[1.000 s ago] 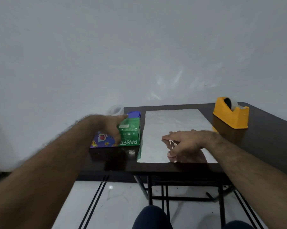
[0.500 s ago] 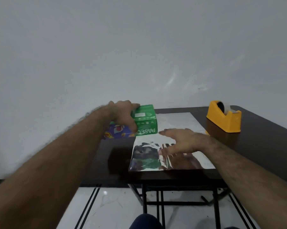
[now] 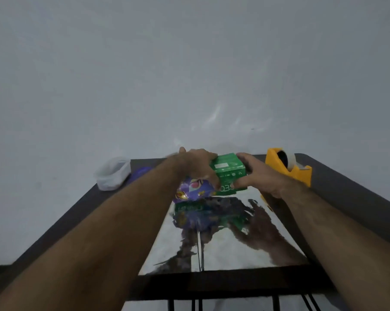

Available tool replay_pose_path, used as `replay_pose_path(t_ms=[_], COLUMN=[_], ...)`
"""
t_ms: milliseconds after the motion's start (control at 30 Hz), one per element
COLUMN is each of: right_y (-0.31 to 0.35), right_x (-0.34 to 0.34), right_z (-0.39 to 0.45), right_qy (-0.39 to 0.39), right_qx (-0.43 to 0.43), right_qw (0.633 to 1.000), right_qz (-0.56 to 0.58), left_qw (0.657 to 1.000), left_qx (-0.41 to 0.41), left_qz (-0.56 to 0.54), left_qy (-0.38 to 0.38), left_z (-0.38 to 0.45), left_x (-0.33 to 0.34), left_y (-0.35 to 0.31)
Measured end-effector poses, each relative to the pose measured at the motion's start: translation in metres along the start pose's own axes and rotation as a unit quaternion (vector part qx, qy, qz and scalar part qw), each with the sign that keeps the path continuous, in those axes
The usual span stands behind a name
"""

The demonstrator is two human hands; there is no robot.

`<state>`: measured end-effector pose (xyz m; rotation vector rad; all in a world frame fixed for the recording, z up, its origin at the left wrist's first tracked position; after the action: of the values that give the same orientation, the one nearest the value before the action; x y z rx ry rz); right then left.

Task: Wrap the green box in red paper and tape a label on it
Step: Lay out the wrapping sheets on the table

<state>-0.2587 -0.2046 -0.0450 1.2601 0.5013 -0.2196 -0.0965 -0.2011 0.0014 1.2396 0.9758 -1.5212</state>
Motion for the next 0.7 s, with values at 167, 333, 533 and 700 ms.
replay_pose_path(t_ms=[167,333,533,700], right_y=[-0.025,-0.041,-0.048,-0.059], right_x=[0.000,0.004,0.003,0.009], right_z=[0.009,0.009,0.000,-0.007], right_qy=[0.019,0.009,0.060,0.095], right_qx=[0.017,0.021,0.018,0.041], right_qw=[0.999,0.999,0.995,0.981], right_qz=[0.019,0.025,-0.081,-0.165], left_qw=[0.999,0.998,0.986,0.932], left_qx=[0.010,0.028,-0.024,-0.085], left_qz=[0.030,0.050,-0.163,-0.351], left_qy=[0.027,0.017,-0.039,-0.044], left_z=[0.013,0.010,-0.028,-0.060], left_x=[0.022,0.023,0.004,0.039], left_y=[-0.007,-0.005,0.056,0.100])
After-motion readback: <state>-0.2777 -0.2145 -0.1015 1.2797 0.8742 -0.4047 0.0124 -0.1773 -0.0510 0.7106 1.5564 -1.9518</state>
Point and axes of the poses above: each hand's wrist, its own z-axis towards the middle knuckle, its own x-axis out of the palm, y = z × x, the point moved 10 cm from there along z, towards the middle knuckle, and after that the axes turned 10 degrees about -y, right-handed, at the moved point
